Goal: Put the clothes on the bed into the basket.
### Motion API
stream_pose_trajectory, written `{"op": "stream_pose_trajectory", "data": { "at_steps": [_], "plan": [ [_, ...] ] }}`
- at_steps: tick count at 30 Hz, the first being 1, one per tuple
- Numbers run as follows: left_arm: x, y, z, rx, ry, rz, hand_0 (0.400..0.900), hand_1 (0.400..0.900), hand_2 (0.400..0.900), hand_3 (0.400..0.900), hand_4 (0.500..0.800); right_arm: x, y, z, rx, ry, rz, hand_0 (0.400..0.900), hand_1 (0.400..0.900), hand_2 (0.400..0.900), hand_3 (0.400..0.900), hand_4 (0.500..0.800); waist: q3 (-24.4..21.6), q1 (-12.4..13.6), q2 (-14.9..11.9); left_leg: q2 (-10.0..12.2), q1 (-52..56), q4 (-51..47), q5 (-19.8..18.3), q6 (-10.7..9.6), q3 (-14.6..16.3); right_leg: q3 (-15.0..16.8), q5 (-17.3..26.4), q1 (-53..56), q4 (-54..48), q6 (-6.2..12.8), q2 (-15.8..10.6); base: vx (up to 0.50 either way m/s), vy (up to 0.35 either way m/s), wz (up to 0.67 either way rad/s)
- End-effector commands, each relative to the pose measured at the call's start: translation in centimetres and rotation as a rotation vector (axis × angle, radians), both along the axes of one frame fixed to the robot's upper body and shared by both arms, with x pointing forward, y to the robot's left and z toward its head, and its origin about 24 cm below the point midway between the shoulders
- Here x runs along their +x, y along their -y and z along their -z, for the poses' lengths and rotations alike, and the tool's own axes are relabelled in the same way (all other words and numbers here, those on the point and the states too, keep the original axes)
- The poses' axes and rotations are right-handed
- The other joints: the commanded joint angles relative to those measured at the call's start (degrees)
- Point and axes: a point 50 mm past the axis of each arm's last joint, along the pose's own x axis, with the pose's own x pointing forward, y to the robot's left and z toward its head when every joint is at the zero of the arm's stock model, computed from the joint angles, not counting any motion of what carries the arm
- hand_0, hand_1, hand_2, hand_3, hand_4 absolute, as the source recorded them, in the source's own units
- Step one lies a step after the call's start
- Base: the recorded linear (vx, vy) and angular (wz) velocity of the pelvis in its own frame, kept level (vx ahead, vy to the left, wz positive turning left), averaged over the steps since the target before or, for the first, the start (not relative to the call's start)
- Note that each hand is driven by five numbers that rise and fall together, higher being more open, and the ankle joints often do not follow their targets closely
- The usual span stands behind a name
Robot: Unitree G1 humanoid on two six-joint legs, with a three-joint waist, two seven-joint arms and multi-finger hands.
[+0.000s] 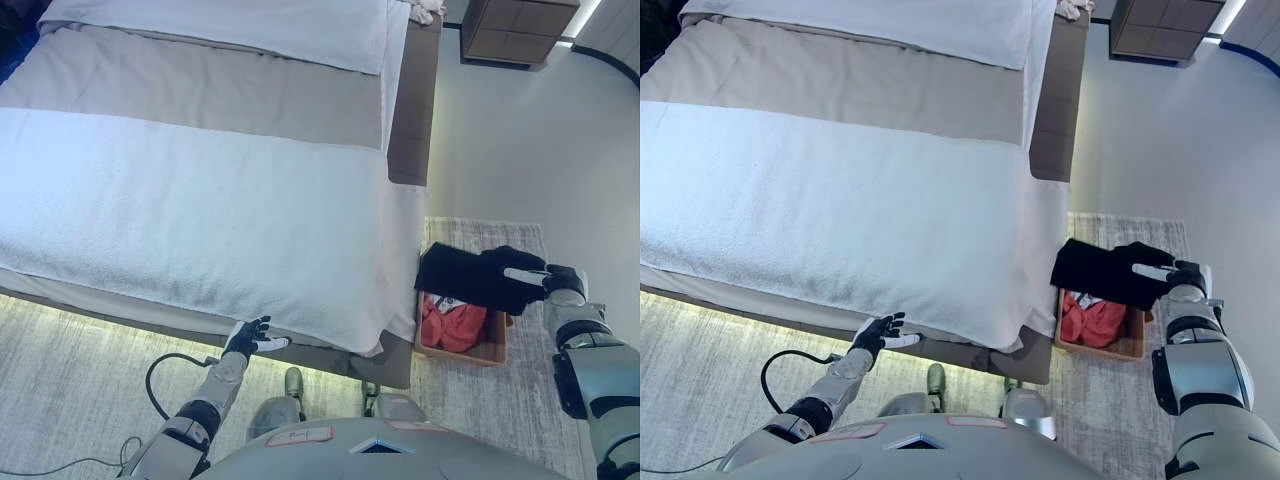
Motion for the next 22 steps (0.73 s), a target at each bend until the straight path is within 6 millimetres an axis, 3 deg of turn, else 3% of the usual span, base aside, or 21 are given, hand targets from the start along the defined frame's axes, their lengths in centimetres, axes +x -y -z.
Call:
{"op": "stream_pose_trajectory", "data": {
  "at_steps": [1,6,13,22],
  "plan": [
    [2.2,-0.3,-0.9,0.047,0.065,0.045,0.9,0.9,0.9,0.9,0.8,2.1,2.2,-4.2,-0.125,0.079,0.025,0.9,0.9,0.9,0.9,0.8,-2.16,0.4,-4.13,1.99,1.05,-0.15,-3.67,-2.39,-0.09,-0.2,-2.38,2.05,0.28,3.91,-3.82,0.01,-0.002,0.03],
    [2.1,-0.4,-0.8,0.048,0.061,0.039,0.9,0.9,0.9,0.9,0.8,1.2,2.5,-3.7,-0.117,0.051,0.055,0.9,0.9,0.9,0.9,0.8,-2.5,0.37,-4.27,1.95,1.14,-0.15,-3.87,-2.36,-0.27,-0.41,-2.56,2.35,0.28,3.9,-3.91,0.0,0.0,0.01],
    [2.0,-0.5,-0.8,0.048,0.058,0.031,0.9,0.9,0.9,0.9,0.8,1.7,2.2,-3.8,-0.121,0.062,0.036,0.9,0.9,0.9,0.9,0.8,-2.72,0.25,-4.27,2.02,1.43,-0.15,-4.1,-2.32,-0.26,-0.17,-2.7,2.51,0.28,3.87,-3.86,0.0,0.0,0.0],
    [1.6,-1.1,-0.5,0.06,0.043,-0.029,0.9,0.9,0.9,0.9,0.8,2.9,-0.6,-2.2,-0.085,0.122,-0.063,0.9,0.9,0.9,0.9,0.8,-2.75,-0.32,-4.07,2.18,1.56,-0.15,-4.01,-2.34,0.14,0.3,-2.73,2.47,0.28,3.69,-3.71,0.0,0.0,-0.02]
  ]
}}
